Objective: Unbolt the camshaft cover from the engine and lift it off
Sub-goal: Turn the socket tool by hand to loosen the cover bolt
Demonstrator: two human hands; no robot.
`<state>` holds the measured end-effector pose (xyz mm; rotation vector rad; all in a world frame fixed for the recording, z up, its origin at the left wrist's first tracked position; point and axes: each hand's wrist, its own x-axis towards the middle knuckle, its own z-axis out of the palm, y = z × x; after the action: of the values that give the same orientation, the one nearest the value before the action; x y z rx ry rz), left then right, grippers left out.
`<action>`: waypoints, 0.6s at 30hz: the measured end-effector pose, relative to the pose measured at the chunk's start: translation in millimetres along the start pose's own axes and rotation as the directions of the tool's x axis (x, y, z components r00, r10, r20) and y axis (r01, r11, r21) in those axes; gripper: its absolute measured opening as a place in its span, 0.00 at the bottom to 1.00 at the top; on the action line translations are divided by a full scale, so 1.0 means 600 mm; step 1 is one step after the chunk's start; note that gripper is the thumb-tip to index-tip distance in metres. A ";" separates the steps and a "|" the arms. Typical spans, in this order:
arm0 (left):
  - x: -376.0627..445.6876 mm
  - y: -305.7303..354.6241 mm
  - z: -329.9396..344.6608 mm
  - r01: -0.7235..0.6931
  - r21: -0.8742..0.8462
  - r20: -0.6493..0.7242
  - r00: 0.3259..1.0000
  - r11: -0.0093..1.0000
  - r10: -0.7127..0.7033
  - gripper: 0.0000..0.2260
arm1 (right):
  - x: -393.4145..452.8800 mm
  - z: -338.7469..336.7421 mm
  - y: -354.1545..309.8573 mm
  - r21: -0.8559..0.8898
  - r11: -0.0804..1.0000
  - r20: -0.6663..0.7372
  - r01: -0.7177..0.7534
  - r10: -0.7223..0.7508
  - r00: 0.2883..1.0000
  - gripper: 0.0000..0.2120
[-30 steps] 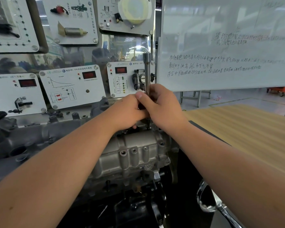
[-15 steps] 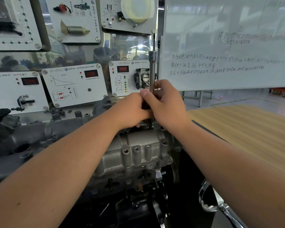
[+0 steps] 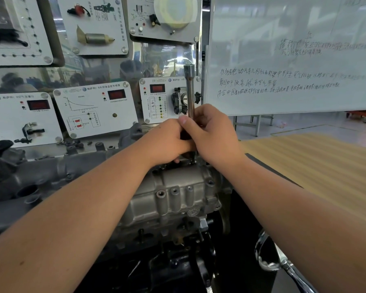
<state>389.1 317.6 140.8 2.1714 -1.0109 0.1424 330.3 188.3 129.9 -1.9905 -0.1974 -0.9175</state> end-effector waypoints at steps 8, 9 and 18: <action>-0.004 -0.002 -0.001 -0.007 -0.129 0.038 0.999 0.992 0.012 0.06 | 0.003 -0.001 0.000 -0.094 0.996 0.014 0.004 -0.003 1.000 0.19; -0.004 -0.001 -0.001 -0.012 -0.111 0.033 0.999 0.994 0.016 0.07 | 0.002 -0.001 -0.001 -0.091 0.996 0.009 0.007 -0.006 1.000 0.18; -0.003 -0.004 0.002 -0.016 -0.142 0.018 1.000 0.990 0.019 0.09 | 0.002 -0.005 -0.002 -0.035 0.999 -0.021 0.009 -0.010 1.000 0.17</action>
<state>388.9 318.9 137.8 2.0387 -1.0197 0.0564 328.8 186.4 132.6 -2.0126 -0.1807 -0.9535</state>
